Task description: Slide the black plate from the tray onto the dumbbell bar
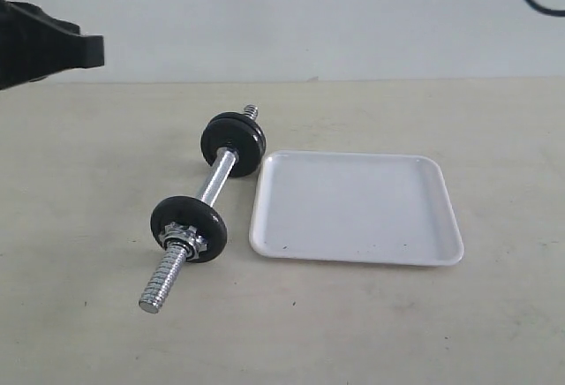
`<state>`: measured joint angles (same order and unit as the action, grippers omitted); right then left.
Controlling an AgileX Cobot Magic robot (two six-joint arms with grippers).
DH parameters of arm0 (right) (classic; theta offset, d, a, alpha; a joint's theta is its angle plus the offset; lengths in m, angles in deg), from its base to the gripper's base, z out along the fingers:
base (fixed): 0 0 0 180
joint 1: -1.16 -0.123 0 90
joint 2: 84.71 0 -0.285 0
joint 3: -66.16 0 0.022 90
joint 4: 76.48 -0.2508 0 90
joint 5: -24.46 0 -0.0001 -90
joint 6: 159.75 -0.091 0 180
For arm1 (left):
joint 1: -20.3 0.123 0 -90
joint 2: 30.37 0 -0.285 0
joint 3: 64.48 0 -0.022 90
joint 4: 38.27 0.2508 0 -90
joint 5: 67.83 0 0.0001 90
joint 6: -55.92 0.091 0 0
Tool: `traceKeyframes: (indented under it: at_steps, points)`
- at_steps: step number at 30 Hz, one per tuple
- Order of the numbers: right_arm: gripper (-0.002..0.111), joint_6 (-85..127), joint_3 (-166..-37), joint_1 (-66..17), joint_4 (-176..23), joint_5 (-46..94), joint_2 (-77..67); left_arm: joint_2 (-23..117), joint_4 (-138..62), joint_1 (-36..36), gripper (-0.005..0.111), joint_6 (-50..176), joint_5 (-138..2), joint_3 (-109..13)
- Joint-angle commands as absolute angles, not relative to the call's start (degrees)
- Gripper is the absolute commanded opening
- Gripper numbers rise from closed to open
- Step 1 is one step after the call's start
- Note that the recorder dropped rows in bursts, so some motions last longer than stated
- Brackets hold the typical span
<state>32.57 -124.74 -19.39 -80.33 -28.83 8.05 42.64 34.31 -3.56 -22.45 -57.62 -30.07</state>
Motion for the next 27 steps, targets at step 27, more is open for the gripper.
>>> traceKeyframes:
  at_steps: [27]
  points:
    - [0.0,21.86,-63.24,-19.37,-80.64,1.89,-69.07,-13.76,31.2,-3.68,0.004,-23.09,-64.87,-0.89]
